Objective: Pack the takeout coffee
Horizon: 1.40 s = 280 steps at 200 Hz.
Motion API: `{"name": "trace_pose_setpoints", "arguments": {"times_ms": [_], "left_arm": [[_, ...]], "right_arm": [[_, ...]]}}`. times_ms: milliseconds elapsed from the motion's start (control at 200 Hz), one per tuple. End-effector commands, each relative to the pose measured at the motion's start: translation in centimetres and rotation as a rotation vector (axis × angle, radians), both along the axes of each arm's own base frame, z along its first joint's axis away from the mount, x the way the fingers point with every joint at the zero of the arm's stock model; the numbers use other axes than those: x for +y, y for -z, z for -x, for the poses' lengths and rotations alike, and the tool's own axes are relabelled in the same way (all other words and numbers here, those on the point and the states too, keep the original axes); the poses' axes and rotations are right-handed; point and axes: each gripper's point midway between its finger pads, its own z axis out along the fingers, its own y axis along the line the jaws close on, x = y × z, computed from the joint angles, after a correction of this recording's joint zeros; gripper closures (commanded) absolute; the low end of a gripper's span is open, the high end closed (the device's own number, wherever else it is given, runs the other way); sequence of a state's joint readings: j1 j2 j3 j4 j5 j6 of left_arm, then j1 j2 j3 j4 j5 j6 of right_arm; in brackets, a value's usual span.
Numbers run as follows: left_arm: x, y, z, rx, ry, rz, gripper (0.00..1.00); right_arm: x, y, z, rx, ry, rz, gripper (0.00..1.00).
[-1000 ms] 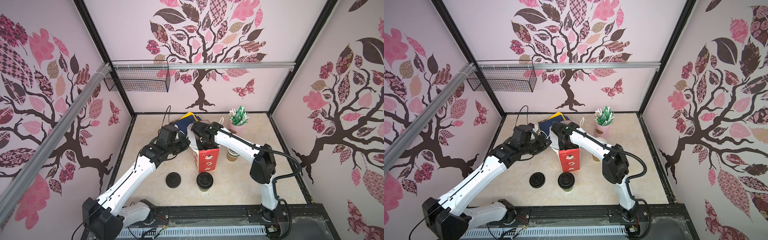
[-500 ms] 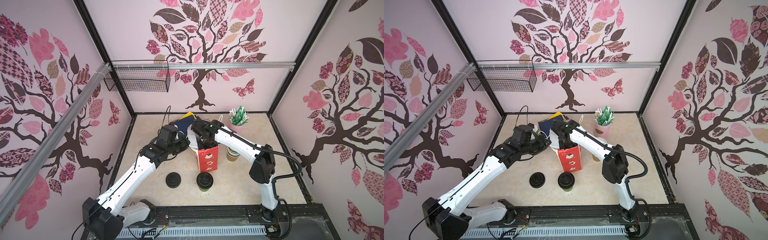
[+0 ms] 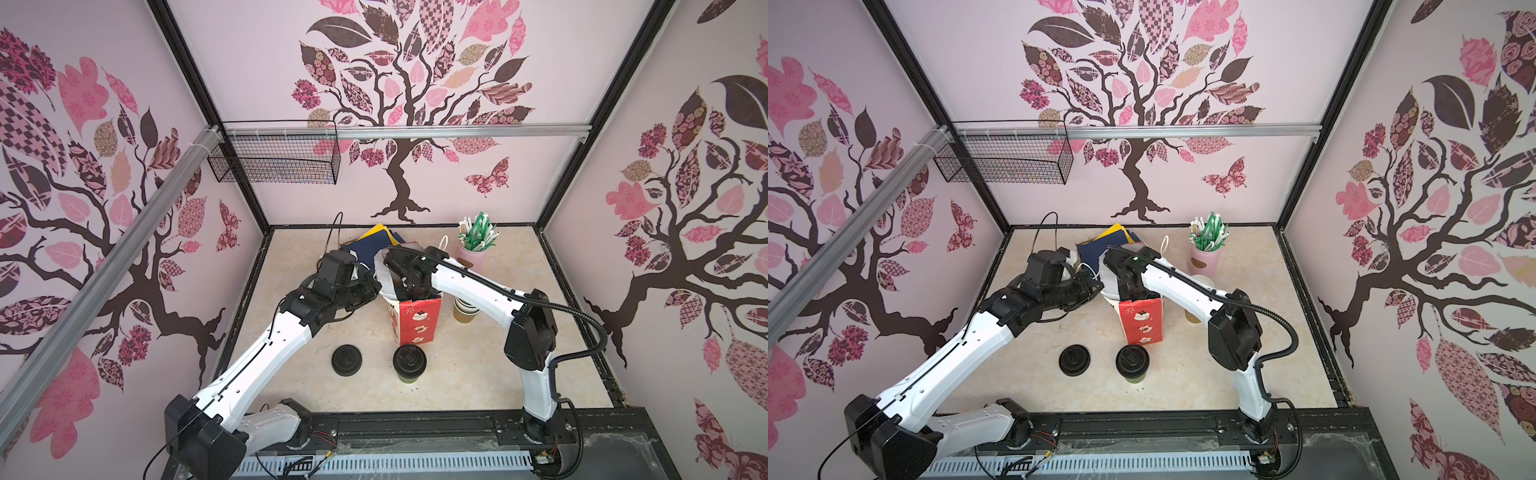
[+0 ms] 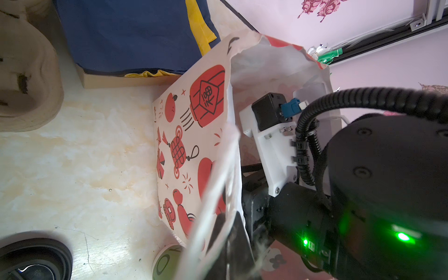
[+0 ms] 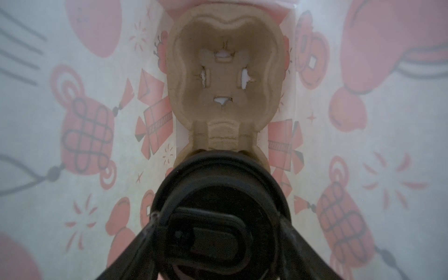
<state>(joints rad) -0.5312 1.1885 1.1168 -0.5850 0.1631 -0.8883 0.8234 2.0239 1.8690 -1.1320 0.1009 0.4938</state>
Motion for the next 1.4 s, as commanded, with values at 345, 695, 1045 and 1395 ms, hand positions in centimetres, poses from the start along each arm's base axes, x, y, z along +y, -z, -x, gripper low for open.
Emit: {"name": "trace_pose_setpoints", "arguments": {"times_ms": [345, 695, 1045, 1395], "left_arm": [[-0.1, -1.4, -0.7, -0.048, 0.001, 0.0, 1.0], [-0.2, -1.6, -0.7, -0.055, 0.006, 0.001, 1.0], [-0.3, -1.8, -0.7, -0.061, 0.014, 0.005, 1.0], [-0.1, -1.7, -0.4, -0.054, 0.016, -0.006, 1.0]], "right_arm": [[-3.5, 6.5, 4.7, 0.248, -0.035, 0.199, 0.44], [-4.6, 8.4, 5.7, 0.305, -0.057, 0.254, 0.46], [-4.6, 8.6, 5.7, 0.309, -0.062, 0.26, 0.46], [-1.7, -1.0, 1.2, 0.078, -0.03, 0.123, 0.32]]}}
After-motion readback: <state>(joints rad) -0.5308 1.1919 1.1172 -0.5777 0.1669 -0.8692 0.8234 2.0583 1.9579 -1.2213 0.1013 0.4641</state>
